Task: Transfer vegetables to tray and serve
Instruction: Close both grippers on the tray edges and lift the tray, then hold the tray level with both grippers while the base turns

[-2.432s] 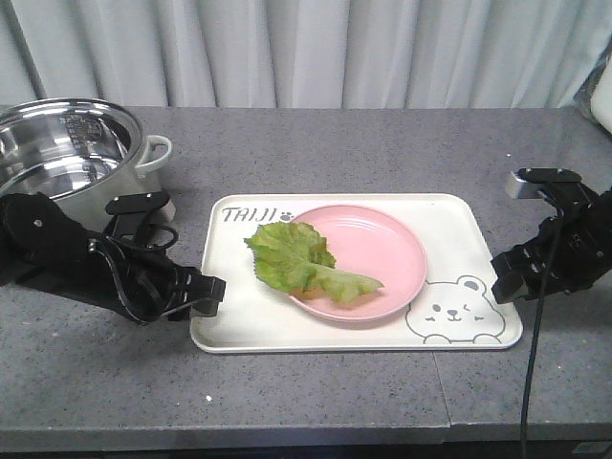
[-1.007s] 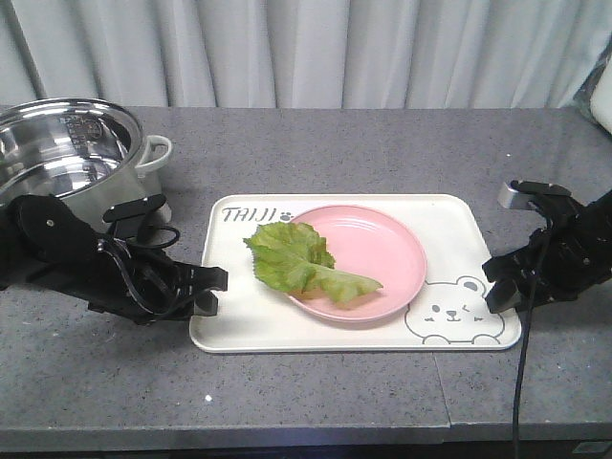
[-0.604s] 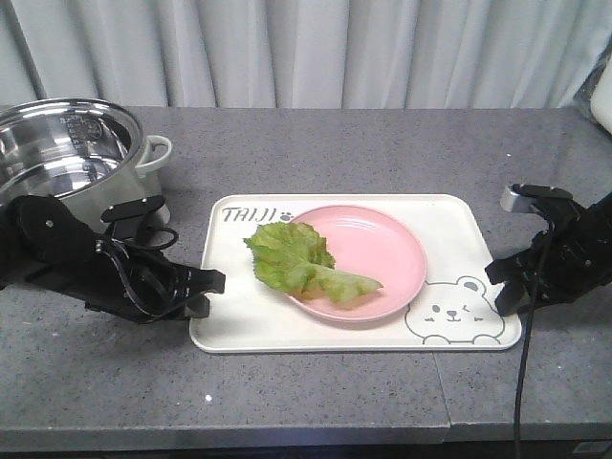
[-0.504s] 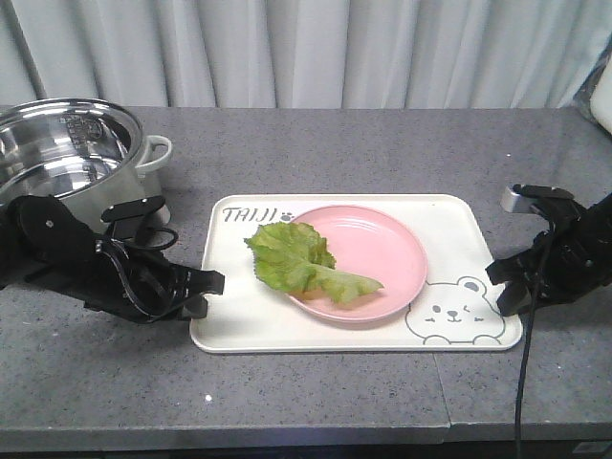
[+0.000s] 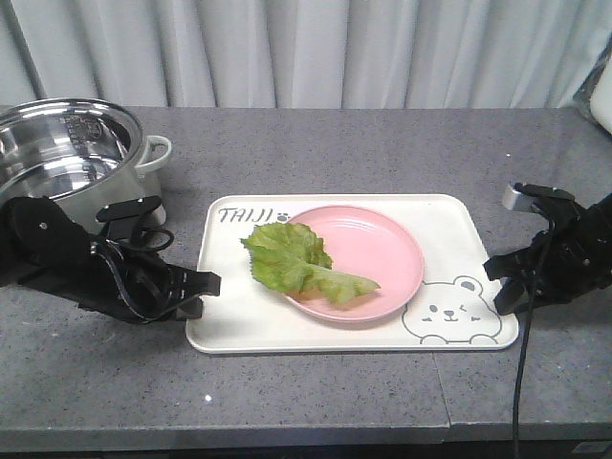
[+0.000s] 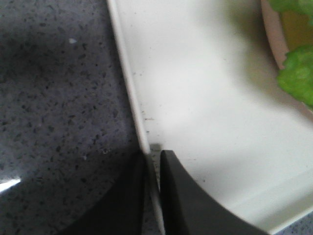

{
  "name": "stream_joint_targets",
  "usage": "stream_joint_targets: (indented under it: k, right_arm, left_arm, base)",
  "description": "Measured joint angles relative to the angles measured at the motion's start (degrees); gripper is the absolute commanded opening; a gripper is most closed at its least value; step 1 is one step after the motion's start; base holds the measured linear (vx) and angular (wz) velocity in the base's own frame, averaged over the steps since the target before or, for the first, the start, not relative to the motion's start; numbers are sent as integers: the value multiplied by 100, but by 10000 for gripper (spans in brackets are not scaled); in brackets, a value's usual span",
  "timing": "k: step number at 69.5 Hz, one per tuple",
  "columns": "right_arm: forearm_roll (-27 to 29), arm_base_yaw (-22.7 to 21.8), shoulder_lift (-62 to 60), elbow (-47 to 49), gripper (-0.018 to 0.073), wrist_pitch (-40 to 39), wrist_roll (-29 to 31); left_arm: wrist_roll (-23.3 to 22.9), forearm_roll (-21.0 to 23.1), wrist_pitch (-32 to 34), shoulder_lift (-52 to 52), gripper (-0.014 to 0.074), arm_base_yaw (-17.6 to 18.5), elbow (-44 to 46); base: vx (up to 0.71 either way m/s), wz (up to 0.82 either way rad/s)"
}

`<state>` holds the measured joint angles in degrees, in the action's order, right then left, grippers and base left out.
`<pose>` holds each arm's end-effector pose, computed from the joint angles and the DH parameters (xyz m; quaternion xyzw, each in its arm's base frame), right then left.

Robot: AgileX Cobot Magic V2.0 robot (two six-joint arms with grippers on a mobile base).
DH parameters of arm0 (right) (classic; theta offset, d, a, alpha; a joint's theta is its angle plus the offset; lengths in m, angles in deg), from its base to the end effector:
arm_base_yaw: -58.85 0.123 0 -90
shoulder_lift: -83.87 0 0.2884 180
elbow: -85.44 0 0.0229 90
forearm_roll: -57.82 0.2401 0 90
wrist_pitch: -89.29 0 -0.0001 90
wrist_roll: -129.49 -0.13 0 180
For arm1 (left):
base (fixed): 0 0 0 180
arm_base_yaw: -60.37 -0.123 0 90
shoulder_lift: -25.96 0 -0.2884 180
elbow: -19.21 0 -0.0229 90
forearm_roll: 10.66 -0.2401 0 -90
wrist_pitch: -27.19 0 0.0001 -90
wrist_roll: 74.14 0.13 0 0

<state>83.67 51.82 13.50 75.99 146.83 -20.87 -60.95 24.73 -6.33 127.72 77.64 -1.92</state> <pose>0.3341 0.0070 0.1778 -0.0788 0.9778 0.1734 0.0877 0.3047 -0.1383 0.1862 0.0387 0.9560 -0.2229 0.1869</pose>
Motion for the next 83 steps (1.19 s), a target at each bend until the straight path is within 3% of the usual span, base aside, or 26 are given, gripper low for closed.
stream_joint_targets:
  k: [56, 69, 83]
  right_arm:
    - [229, -30, -1781, -12, -3, 782, -301]
    - [311, -30, -2062, -495, -3, 643, -311]
    - [545, -30, -2339, -1047, -3, 423, -220]
  left_arm:
    - [-150, -651, -575, -1888, -8, -39, -15]
    - [-196, -748, -689, -2117, -8, -39, -15]
    - [-668, -1240, -1005, -2171, -8, -39, -15]
  base:
    - [0, 0]
    - [0, 0]
    - [0, 0]
